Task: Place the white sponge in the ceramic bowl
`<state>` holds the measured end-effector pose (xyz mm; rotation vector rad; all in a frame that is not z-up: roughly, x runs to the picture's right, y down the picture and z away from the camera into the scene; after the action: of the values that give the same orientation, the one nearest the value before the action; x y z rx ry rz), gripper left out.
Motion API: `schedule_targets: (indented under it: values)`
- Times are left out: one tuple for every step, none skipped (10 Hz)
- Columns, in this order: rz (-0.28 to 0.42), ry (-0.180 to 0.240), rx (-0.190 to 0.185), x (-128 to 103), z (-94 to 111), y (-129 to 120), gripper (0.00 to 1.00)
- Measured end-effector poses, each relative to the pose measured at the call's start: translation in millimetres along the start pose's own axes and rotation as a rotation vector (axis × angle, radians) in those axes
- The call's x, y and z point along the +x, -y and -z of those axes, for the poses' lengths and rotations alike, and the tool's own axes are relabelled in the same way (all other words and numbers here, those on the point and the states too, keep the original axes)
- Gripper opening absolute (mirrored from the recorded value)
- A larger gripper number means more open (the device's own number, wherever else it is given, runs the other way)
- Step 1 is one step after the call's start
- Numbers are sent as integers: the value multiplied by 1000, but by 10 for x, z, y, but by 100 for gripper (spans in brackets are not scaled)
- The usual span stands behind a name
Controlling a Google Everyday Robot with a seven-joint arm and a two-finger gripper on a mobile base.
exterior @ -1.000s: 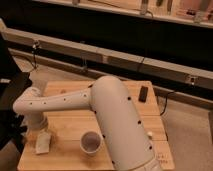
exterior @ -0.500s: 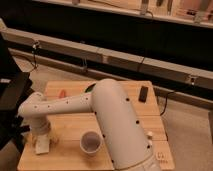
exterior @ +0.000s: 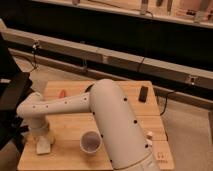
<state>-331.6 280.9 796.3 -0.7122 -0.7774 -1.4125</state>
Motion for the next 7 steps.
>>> schedule_targets:
  values:
    - [2,0,-4,-2,0,-7,1]
    - [1,0,-3,3,1,-12,1]
    - [1,-1,0,10,1,-13,1]
    - [4,-1,0,1,-2,3,1]
    - [3,-1,0,3,-3,-1,1]
    - [-3,-21,6,37,33,-25,1]
    - [-18,-43,13,81,114,-67,1]
